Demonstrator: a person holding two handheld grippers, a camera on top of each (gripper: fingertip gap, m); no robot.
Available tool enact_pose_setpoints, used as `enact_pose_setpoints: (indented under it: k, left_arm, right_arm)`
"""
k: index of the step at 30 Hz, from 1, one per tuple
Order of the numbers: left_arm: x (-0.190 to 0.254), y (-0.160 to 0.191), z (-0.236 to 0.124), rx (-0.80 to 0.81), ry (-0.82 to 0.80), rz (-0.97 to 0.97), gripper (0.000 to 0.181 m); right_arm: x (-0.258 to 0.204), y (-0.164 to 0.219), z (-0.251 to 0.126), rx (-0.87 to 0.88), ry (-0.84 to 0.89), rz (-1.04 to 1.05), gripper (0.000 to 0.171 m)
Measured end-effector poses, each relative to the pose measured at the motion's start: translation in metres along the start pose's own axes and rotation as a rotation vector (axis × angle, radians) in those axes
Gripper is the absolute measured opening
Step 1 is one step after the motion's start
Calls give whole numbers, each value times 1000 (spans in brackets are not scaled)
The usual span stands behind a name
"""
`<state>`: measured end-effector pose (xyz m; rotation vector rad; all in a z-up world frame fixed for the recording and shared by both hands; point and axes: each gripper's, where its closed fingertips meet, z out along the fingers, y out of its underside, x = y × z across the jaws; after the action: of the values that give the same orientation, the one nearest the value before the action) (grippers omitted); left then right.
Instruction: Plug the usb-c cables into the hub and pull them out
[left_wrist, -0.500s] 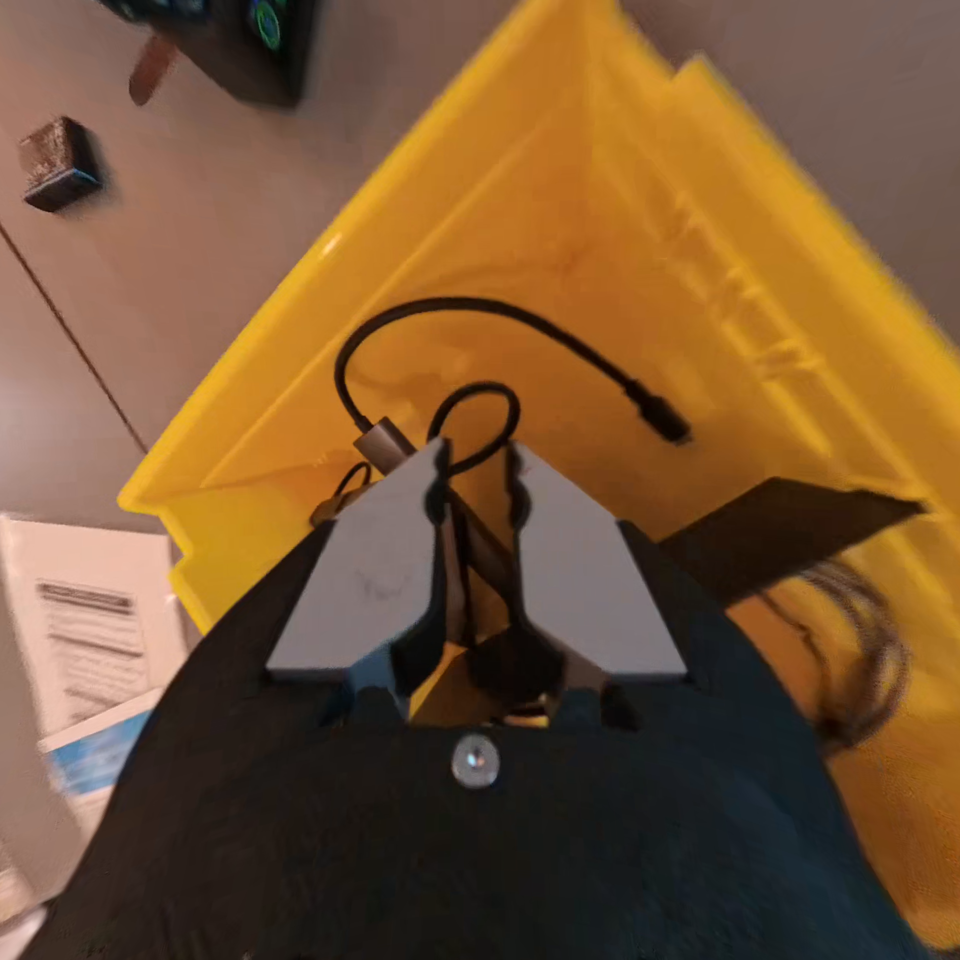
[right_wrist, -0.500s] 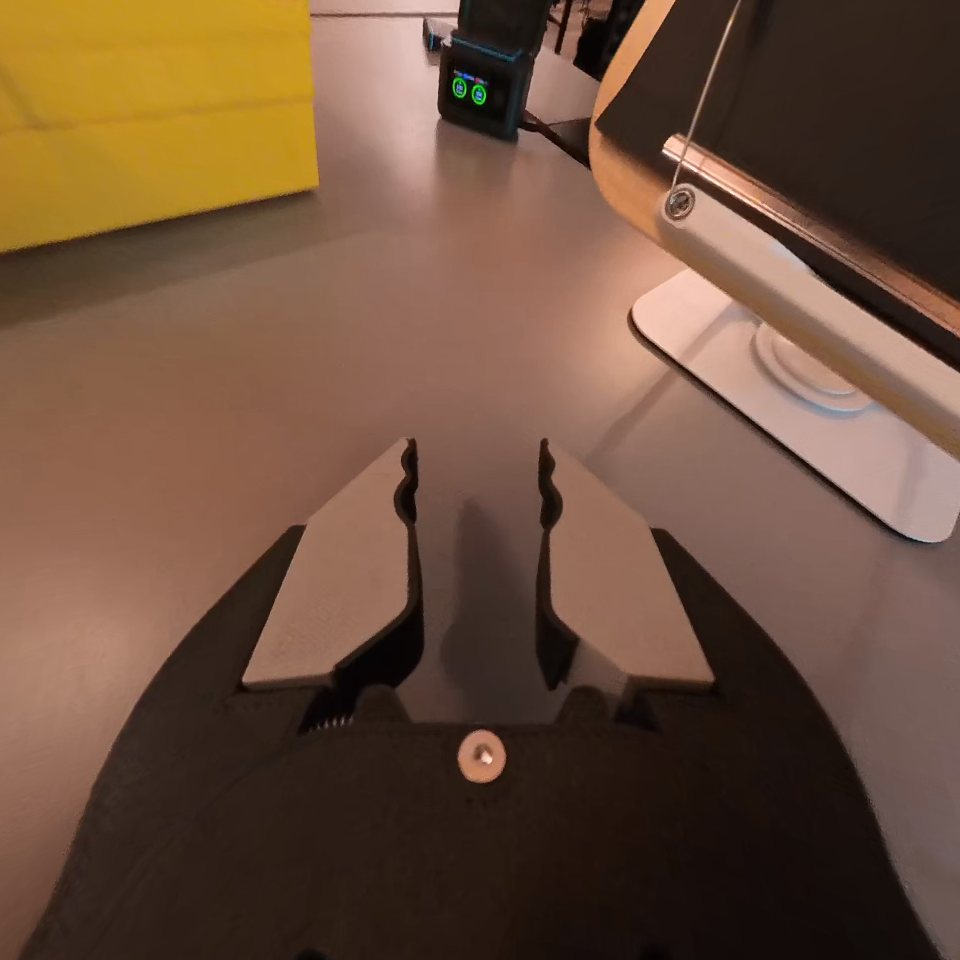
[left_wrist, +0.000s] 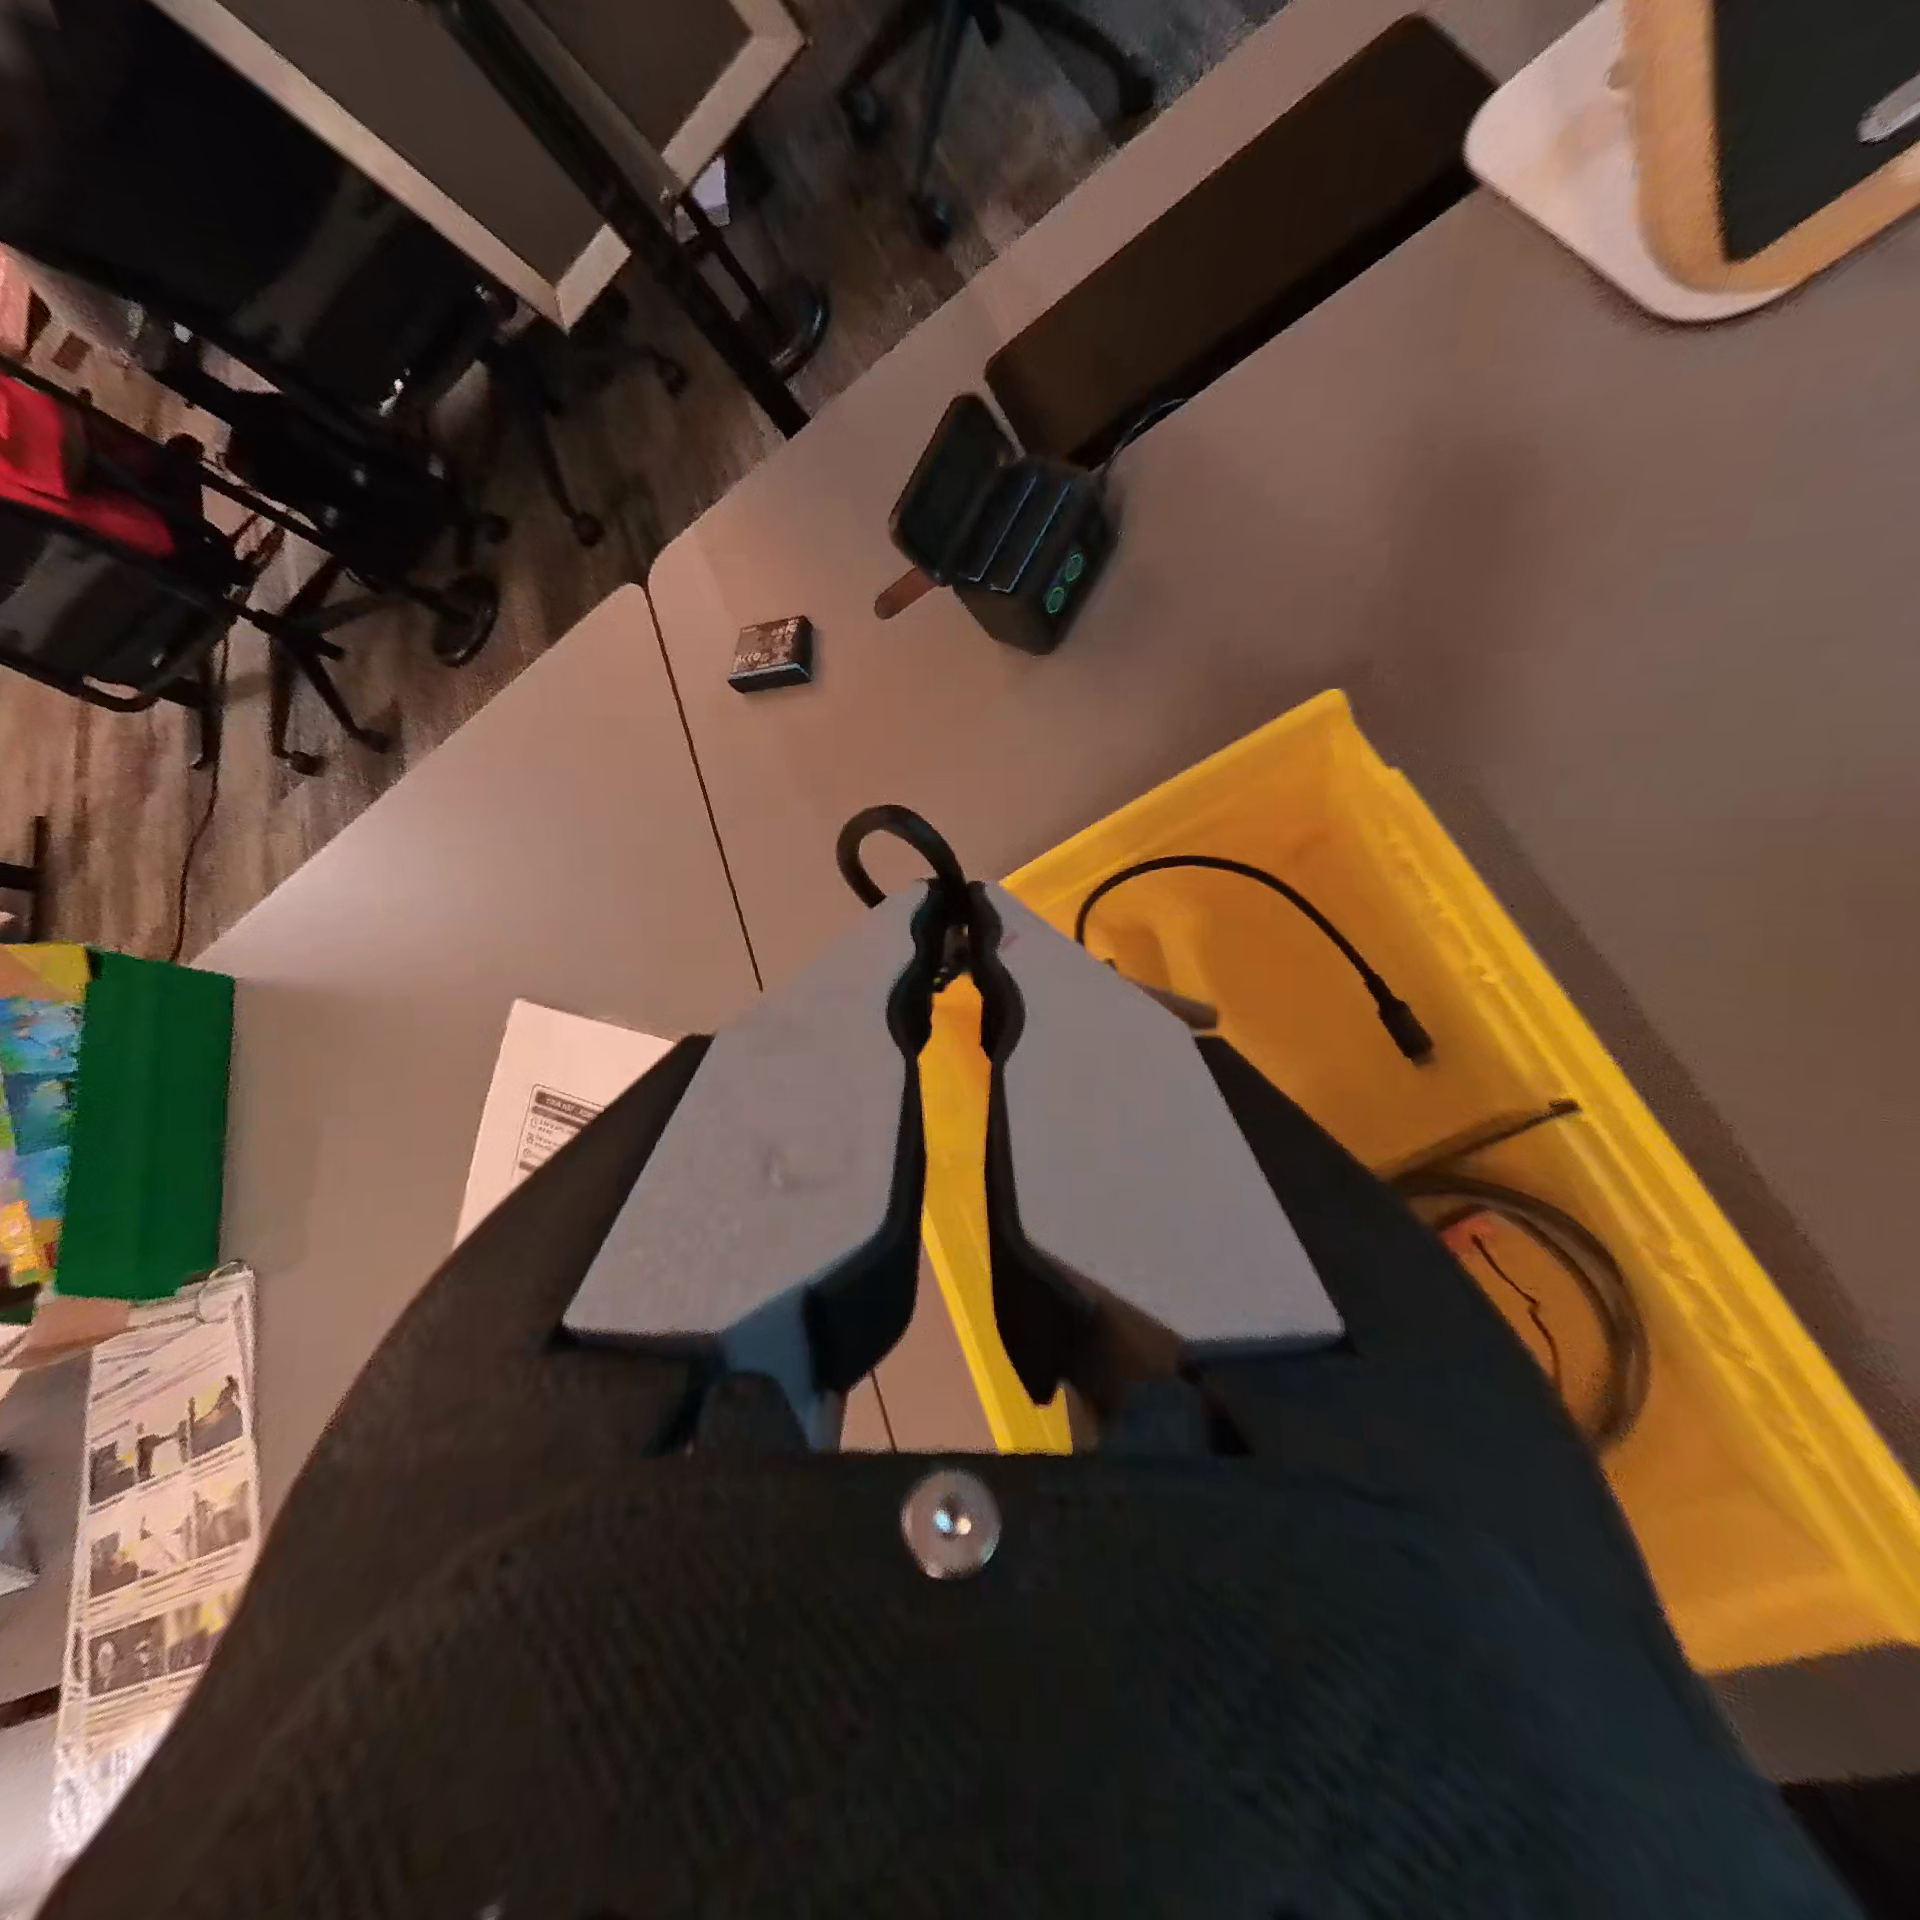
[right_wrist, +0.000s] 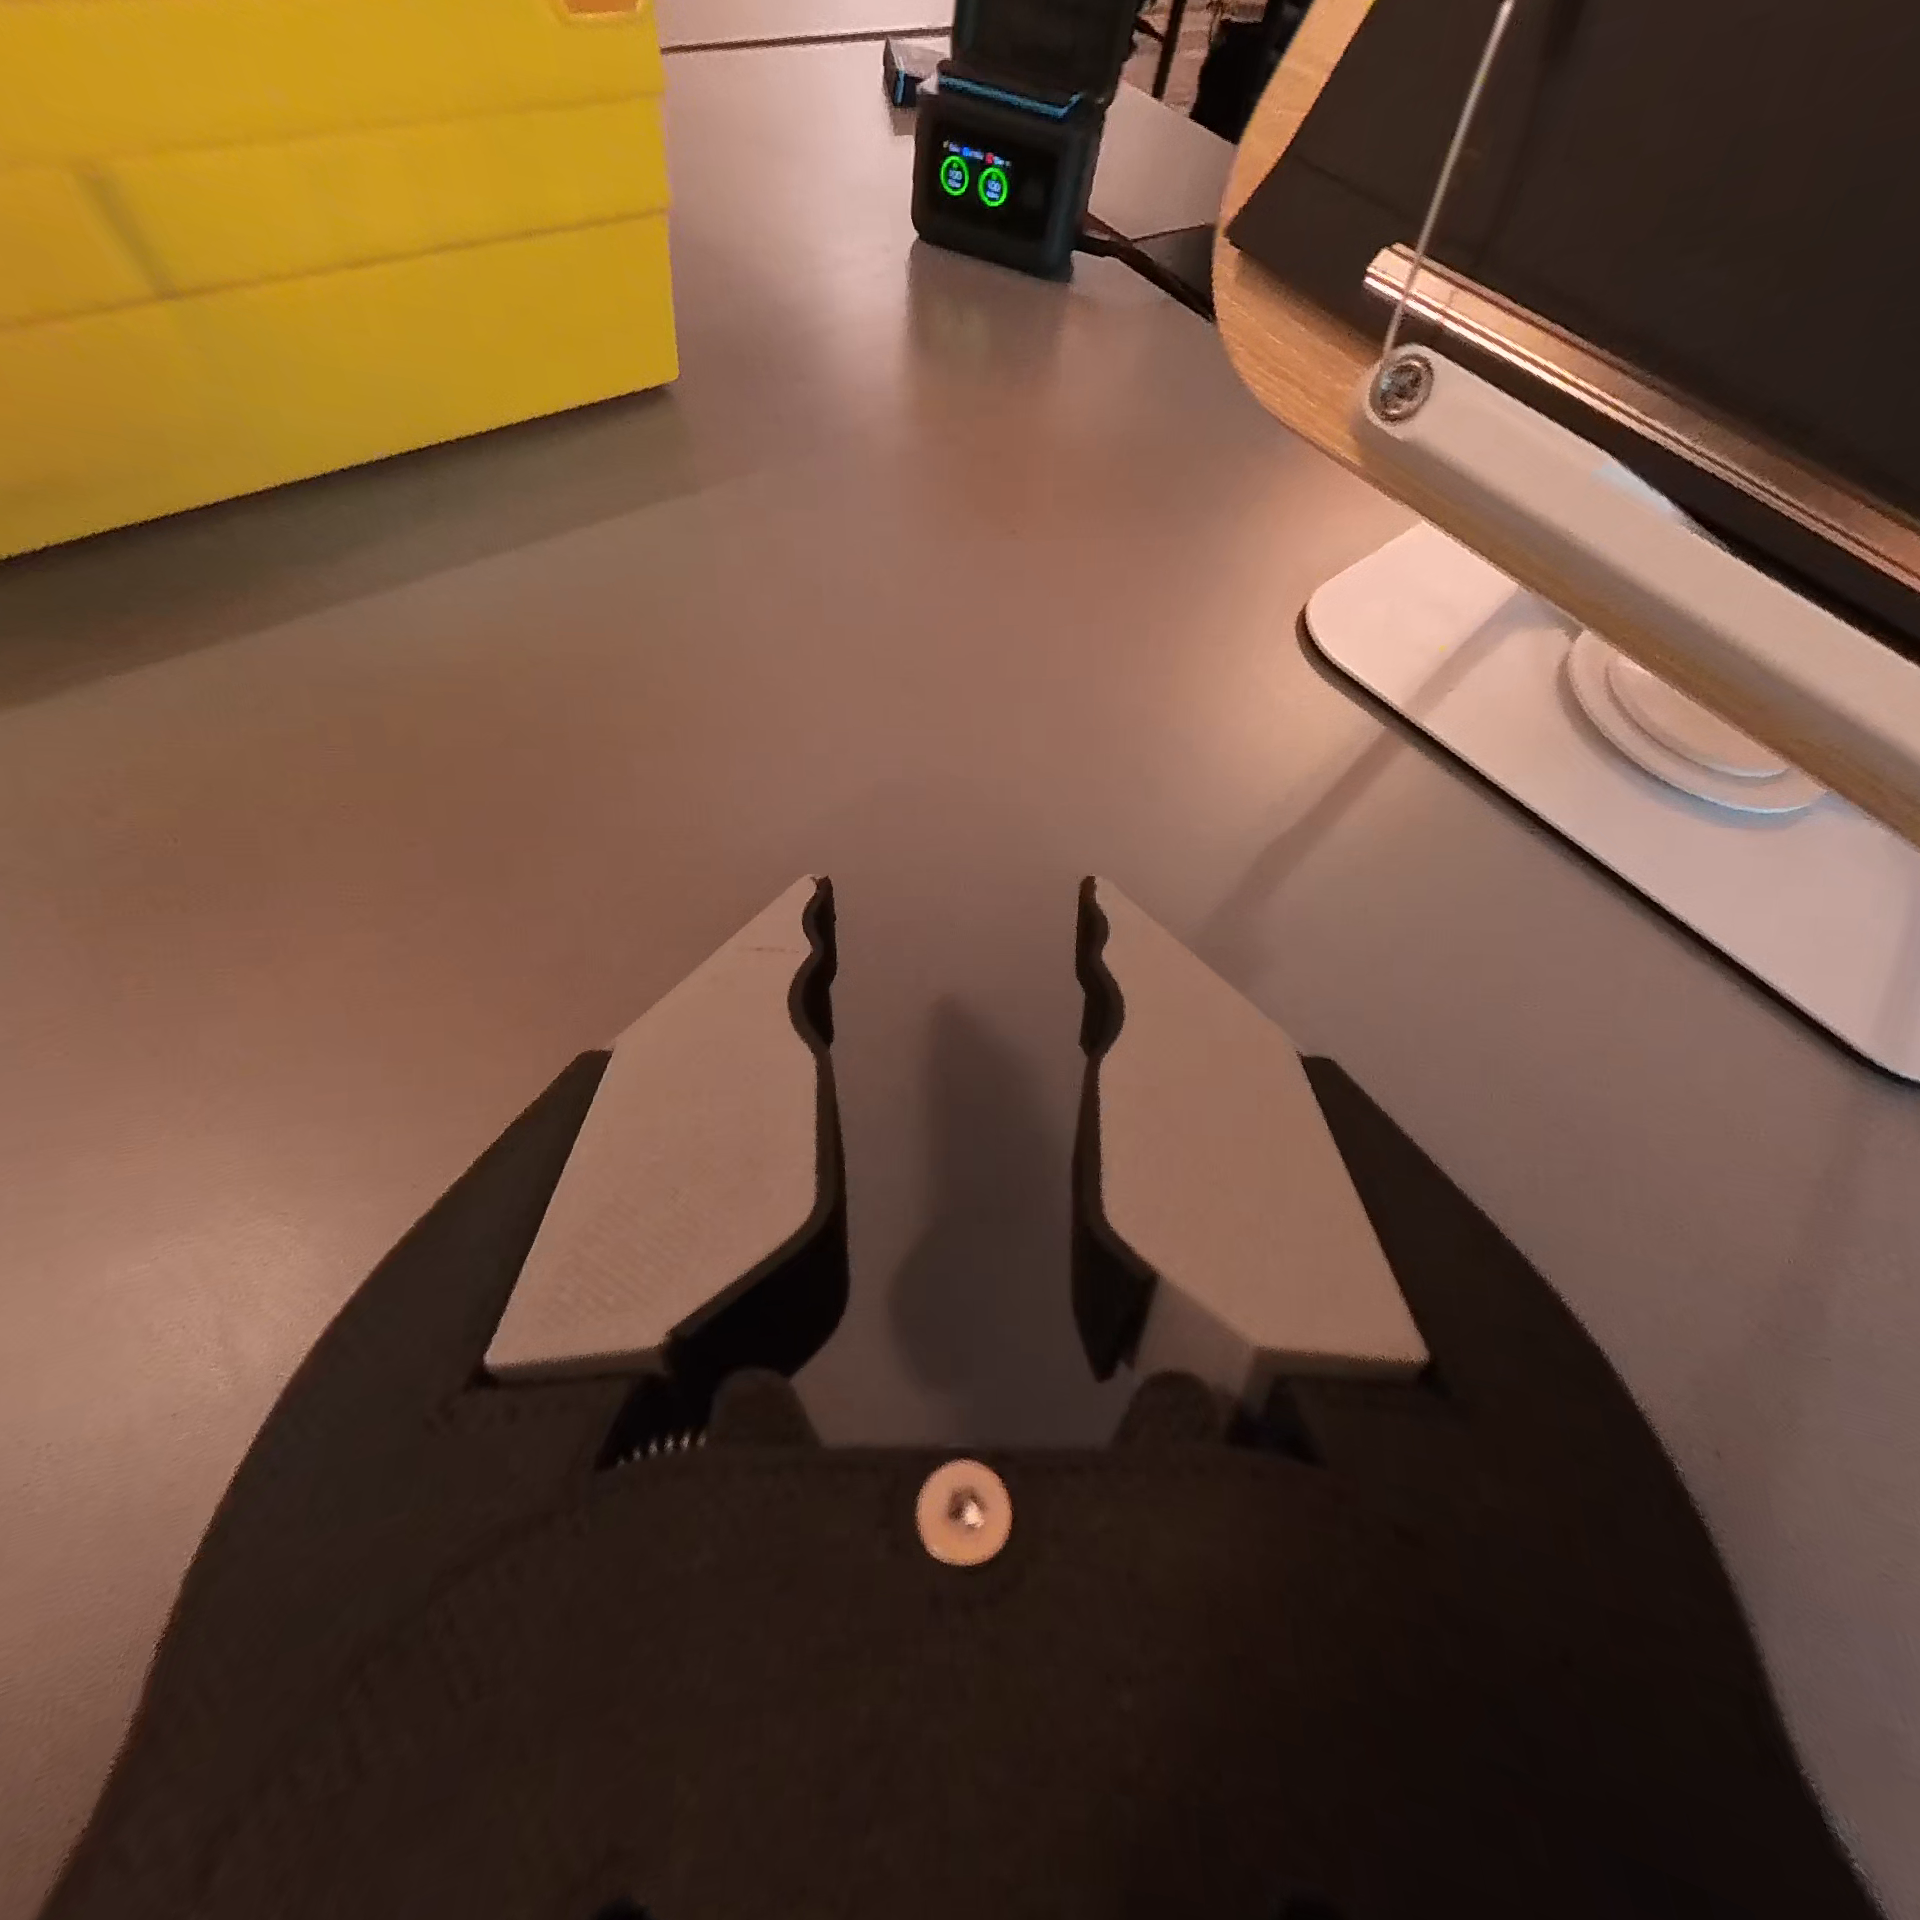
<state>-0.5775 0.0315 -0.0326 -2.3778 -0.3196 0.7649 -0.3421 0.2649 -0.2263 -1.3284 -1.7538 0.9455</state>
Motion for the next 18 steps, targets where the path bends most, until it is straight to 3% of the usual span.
enact_pose_setpoints:
  k: [1, 5, 8, 13, 18]
  left_arm:
    - [5, -4, -7, 4, 8, 14, 0]
    - [35, -22, -34, 38, 68, 51, 1]
    - [67, -36, -52, 68, 179, 48, 1]
    - [133, -80, -85, 278, 319, 127, 0]
    - [223, -114, -125, 594, 548, 277, 1]
  right_arm:
    - [1, 0, -1, 3, -1, 12, 44]
    - [0, -3, -6, 38, -52, 50, 52]
    - [-27, -24, -21, 158, -215, 39, 57]
    - [-99, -61, -61, 328, -524, -65, 48]
    - [-141, -82, -98, 418, -873, 72, 51]
